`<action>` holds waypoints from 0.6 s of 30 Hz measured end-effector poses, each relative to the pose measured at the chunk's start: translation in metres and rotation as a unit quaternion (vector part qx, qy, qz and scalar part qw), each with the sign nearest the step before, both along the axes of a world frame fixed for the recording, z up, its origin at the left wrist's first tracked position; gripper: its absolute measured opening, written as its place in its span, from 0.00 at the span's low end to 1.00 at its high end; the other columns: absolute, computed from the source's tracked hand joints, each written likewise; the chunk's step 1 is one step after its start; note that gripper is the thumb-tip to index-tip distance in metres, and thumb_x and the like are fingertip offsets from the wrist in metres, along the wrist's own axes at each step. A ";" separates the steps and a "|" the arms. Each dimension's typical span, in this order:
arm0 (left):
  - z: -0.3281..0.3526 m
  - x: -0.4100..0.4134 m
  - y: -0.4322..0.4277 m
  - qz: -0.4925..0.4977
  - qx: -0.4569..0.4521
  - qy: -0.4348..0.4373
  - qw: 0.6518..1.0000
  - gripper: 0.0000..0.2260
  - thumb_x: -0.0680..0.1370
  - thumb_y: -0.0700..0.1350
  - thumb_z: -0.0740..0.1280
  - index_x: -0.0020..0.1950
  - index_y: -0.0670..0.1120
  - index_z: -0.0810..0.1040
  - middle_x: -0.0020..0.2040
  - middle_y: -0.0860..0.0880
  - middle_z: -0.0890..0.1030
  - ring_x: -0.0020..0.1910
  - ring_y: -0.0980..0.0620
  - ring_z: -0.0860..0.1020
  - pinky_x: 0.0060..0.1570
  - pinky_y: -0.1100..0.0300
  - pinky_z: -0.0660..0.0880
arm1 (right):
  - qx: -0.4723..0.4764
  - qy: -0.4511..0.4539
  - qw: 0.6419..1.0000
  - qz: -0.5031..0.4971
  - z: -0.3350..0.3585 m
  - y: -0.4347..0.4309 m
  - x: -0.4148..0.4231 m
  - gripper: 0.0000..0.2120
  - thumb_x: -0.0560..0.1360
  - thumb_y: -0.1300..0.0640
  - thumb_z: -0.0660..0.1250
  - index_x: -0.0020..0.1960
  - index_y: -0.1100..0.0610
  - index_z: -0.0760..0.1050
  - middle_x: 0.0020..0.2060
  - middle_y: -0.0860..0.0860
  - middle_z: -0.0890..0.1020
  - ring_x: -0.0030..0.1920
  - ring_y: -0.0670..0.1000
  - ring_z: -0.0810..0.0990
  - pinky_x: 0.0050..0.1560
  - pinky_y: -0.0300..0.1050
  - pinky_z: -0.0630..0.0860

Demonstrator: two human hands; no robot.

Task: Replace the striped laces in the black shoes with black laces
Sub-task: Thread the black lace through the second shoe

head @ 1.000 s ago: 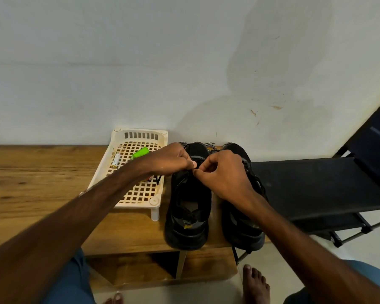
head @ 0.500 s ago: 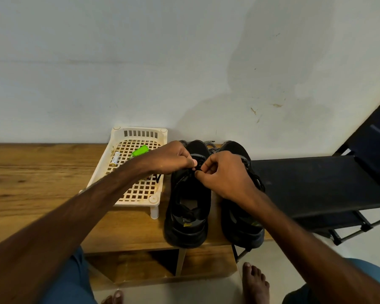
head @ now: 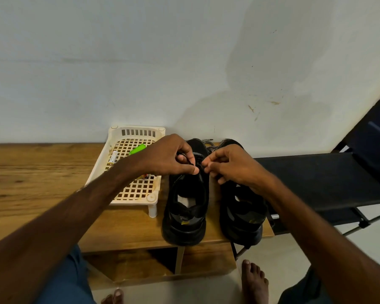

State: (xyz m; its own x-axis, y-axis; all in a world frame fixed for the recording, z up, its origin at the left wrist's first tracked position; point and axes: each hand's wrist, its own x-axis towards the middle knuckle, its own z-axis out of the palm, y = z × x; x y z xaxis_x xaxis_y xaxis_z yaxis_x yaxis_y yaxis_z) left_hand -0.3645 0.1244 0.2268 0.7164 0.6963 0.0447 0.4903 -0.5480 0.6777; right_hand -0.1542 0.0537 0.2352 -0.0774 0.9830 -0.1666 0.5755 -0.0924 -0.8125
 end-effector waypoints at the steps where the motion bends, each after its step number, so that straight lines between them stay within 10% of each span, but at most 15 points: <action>1: 0.001 0.001 -0.003 -0.002 0.033 -0.007 0.999 0.05 0.73 0.50 0.79 0.44 0.52 0.85 0.27 0.54 0.78 0.27 0.59 0.76 0.36 0.61 0.78 | 0.005 0.006 1.000 -0.004 -0.001 0.002 -0.001 0.07 0.82 0.61 0.67 0.53 0.59 0.84 0.45 0.54 0.87 0.40 0.45 0.83 0.39 0.39 0.82; 5: 0.012 0.000 -0.009 -0.027 0.128 0.026 0.991 0.05 0.73 0.44 0.77 0.48 0.50 0.87 0.32 0.59 0.82 0.38 0.58 0.83 0.47 0.47 0.82 | 0.012 0.002 1.000 0.007 -0.007 0.010 -0.014 0.09 0.82 0.56 0.67 0.48 0.55 0.86 0.42 0.54 0.86 0.37 0.45 0.81 0.34 0.39 0.79; 18: 0.009 -0.004 -0.030 -0.078 0.291 0.031 0.953 0.06 0.71 0.36 0.76 0.40 0.46 0.84 0.35 0.53 0.82 0.35 0.53 0.79 0.35 0.56 0.75 | -0.019 -0.039 0.999 -0.018 -0.002 0.030 -0.027 0.08 0.74 0.58 0.76 0.39 0.61 0.84 0.24 0.48 0.78 0.18 0.40 0.69 0.20 0.32 0.65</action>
